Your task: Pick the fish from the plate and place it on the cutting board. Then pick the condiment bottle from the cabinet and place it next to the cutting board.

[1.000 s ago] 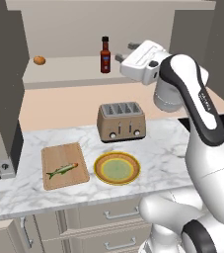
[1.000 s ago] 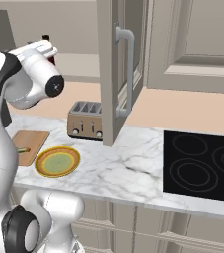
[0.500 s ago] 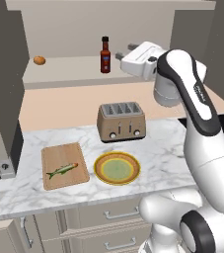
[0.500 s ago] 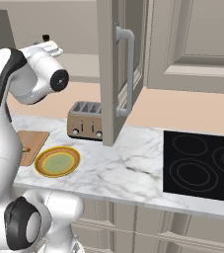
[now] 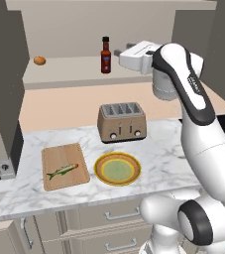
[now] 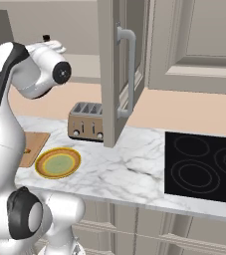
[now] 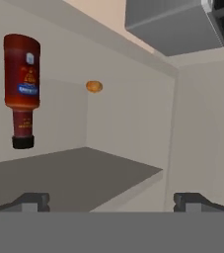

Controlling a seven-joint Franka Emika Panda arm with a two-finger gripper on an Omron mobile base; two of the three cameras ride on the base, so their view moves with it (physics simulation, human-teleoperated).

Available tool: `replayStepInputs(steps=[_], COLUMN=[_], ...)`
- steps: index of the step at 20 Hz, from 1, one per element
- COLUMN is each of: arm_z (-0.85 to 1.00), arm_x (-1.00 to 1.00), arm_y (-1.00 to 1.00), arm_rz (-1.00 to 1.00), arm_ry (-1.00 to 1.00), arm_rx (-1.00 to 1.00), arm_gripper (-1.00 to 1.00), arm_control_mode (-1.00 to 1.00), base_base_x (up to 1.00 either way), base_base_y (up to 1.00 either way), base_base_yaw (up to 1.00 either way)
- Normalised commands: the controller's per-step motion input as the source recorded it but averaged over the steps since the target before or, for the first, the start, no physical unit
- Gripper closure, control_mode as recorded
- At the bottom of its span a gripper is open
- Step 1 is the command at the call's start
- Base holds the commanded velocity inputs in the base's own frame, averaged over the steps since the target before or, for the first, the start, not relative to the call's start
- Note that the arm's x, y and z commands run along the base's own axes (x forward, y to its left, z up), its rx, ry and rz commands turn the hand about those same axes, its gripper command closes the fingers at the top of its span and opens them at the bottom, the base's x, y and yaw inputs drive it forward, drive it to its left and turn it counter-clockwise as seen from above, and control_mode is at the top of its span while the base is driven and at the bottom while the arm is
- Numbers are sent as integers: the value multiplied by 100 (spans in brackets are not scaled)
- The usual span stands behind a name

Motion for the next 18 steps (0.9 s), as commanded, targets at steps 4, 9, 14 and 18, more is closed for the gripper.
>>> replayStepInputs(steps=[4,9,14,18], arm_z=[0,0,-2,-7], arm_x=[19,14,7,6], arm_y=[0,0,0,0], arm_rz=[0,0,0,0], arm_ry=[2,0,0,0], arm_rx=[0,0,0,0], arm_gripper=[-100,-100,-100,-100], arm_control_mode=[-100,-100,-100,-100], base_base_x=[0,0,0,0], base_base_y=[0,0,0,0], base_base_yaw=[0,0,0,0])
